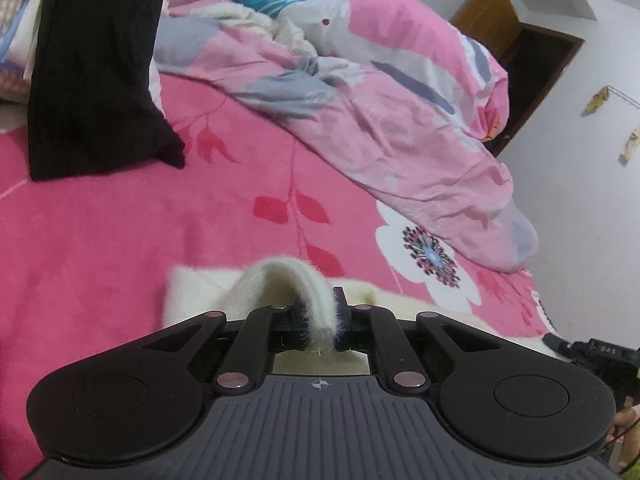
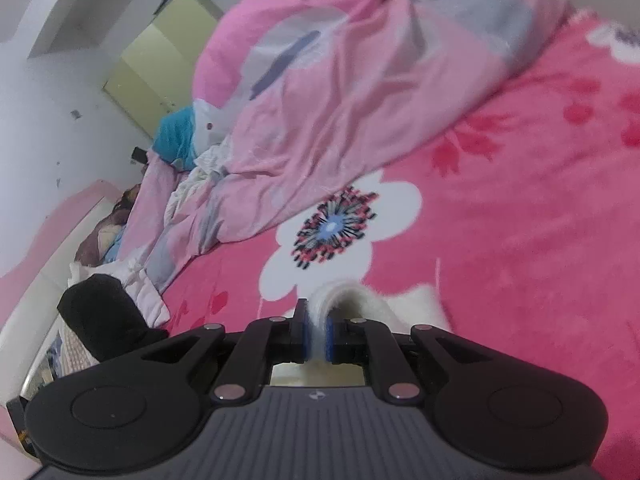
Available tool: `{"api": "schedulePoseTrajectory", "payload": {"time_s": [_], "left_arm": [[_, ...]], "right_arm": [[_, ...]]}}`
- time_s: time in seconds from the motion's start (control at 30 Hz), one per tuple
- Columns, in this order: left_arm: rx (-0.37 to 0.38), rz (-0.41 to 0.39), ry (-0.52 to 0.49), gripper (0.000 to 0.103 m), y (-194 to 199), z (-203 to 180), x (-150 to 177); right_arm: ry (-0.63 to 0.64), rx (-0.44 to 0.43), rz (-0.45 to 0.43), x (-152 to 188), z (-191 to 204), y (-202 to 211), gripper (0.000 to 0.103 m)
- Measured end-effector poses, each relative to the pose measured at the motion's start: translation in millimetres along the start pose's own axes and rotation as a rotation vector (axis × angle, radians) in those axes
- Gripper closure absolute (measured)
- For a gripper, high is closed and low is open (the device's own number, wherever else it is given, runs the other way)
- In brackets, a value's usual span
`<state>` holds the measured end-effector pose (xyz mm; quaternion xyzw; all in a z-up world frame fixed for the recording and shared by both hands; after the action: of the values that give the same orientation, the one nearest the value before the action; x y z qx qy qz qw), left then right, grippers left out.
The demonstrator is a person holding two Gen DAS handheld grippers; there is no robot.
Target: Fold clothes
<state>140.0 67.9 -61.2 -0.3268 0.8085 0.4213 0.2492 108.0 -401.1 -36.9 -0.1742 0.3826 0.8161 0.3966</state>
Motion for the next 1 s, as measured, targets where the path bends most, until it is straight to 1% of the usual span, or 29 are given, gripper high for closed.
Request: {"api": "schedulePoseTrajectory", "payload": {"time_s": [0.13, 0.23, 0.4, 0.43, 0.47, 0.53, 0.6, 0.63, 0.67, 0.7, 0.8, 0.93, 0.97, 1.0], "left_arm": [[0.001, 0.011, 0.017, 0.096, -9.4, 4.2, -1.6], [0.039, 0.037, 0.092, 0.093, -15.8, 13.5, -5.1], [0.141, 0.050, 0.305, 0.092, -20.6, 37.1, -7.9], [0.156, 0.049, 0.346, 0.091, -22.0, 41.1, -7.5], [0.176, 0.045, 0.392, 0.091, -23.2, 45.2, -7.1], [0.216, 0.036, 0.484, 0.088, -25.4, 53.5, -6.2], [0.249, 0.024, 0.566, 0.086, -27.5, 60.3, -5.5], [0.261, 0.017, 0.601, 0.084, -28.4, 63.3, -5.0], [0.265, 0.012, 0.615, 0.083, -28.7, 64.2, -5.0], [0.266, 0.007, 0.624, 0.083, -28.9, 64.7, -5.0], [0.269, -0.008, 0.632, 0.082, -27.6, 64.3, -5.8], [0.275, -0.034, 0.630, 0.075, -24.0, 63.4, -7.0], [0.278, -0.054, 0.635, 0.071, -22.1, 64.3, -7.6], [0.272, -0.092, 0.638, 0.068, -17.9, 65.7, -9.1]], "right_arm": [[-0.055, -0.012, 0.016, -0.2, -14.9, -11.7, 0.094], [-0.141, -0.048, 0.047, -2.7, -27.7, -20.2, 0.094], [-0.402, -0.196, 0.087, -7.1, -60.2, -28.6, 0.087], [-0.456, -0.228, 0.094, -7.7, -67.2, -30.2, 0.083], [-0.511, -0.258, 0.091, -6.6, -72.9, -32.0, 0.078], [-0.620, -0.318, 0.084, -4.2, -84.2, -35.5, 0.072], [-0.716, -0.370, 0.069, -2.5, -94.4, -38.1, 0.068], [-0.742, -0.379, 0.041, -2.6, -98.3, -36.4, 0.066], [-0.767, -0.388, 0.011, -2.7, -102.2, -34.4, 0.060], [-0.784, -0.386, -0.017, -3.2, -105.8, -31.8, 0.058], [-0.834, -0.393, -0.076, -2.2, -114.7, -25.5, 0.058], [-0.792, -0.370, -0.092, -1.9, -108.1, -16.9, 0.058], [-0.772, -0.372, -0.094, -2.9, -105.2, -14.6, 0.058], [-0.756, -0.371, -0.096, -4.3, -102.3, -12.6, 0.058]]}}
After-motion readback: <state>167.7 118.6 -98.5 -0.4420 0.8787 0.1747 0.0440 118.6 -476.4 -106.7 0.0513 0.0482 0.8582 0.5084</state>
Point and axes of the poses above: each gripper's, at about its wrist camera, not at the fingertips, and y roughly against the way its jaws point, z to its left, x to its underside, the point moved 3 cm from there along -y, roughly the way its jaws point, and after that the axes turned 1 degree about -y, right-handed, at the moved point
